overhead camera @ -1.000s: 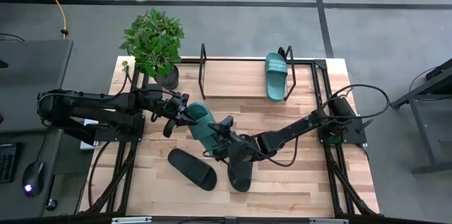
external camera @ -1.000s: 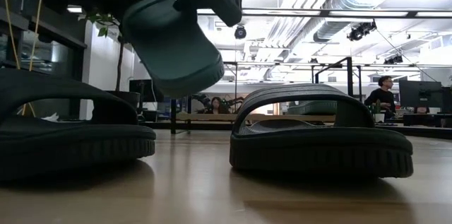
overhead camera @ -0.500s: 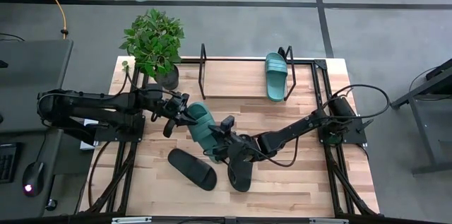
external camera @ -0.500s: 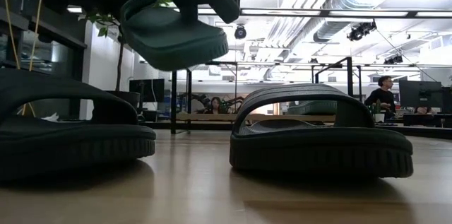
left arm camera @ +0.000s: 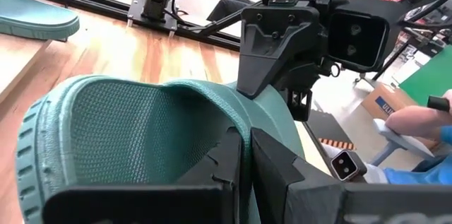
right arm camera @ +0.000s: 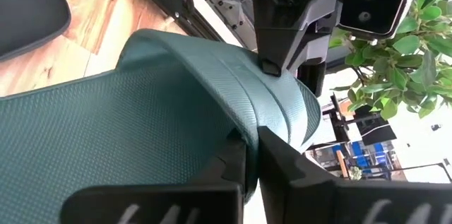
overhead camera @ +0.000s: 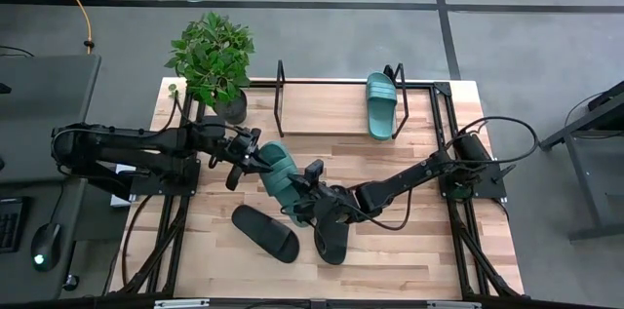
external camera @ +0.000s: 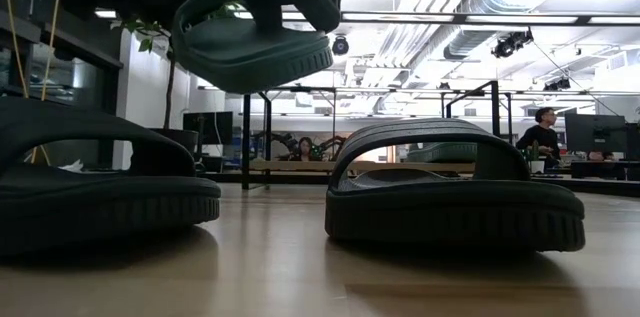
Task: Pick and place slides into the shelf
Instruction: Put the green slipper on the shelf, then put the right black slipper on the shelf
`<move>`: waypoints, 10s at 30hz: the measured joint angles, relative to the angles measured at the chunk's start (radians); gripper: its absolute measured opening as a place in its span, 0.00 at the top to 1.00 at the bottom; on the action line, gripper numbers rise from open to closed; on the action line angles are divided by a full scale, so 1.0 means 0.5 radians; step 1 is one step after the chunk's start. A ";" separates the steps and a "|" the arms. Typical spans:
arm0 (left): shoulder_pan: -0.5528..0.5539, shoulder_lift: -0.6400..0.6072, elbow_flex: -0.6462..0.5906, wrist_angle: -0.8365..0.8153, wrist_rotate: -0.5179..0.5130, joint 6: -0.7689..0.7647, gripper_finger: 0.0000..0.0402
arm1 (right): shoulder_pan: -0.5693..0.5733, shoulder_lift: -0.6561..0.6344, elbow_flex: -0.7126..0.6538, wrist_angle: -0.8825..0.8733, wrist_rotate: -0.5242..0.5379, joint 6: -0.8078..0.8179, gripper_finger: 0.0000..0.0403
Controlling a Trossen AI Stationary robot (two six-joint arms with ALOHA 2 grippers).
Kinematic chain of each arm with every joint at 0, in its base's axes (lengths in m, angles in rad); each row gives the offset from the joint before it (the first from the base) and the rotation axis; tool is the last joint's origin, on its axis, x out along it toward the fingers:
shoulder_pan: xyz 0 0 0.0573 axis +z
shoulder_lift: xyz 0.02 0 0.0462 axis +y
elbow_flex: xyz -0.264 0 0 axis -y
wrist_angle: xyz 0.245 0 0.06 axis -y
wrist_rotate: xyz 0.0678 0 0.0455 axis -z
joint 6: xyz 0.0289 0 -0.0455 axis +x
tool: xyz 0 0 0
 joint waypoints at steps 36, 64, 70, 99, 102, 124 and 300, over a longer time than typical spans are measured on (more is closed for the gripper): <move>0.000 -0.609 0.001 -0.401 -0.546 0.246 0.54 | -0.060 -0.233 -0.002 -0.523 -0.084 0.740 1.00; 0.001 -0.799 -0.001 -0.466 -0.730 0.506 0.54 | -0.922 -0.516 -0.010 -0.685 -1.042 0.920 1.00; 0.001 -0.815 -0.001 -0.466 -0.837 0.527 0.54 | -1.077 -0.670 -0.010 -0.729 -1.112 0.919 1.00; 0.001 -0.813 -0.001 -0.252 -0.896 0.611 0.54 | -1.567 -1.504 -1.383 0.330 -1.127 0.918 1.00; 0.001 -0.812 -0.001 -0.254 -0.897 0.610 0.54 | -1.599 -1.476 -1.383 0.325 -1.130 0.933 1.00; 0.001 -0.811 -0.001 -0.251 -0.896 0.604 0.54 | -1.801 -1.097 -1.382 0.472 -1.330 0.919 1.00; -0.001 -0.808 0.000 -0.513 -0.519 0.064 0.54 | -0.843 -1.477 -1.377 -0.092 -2.020 1.824 0.60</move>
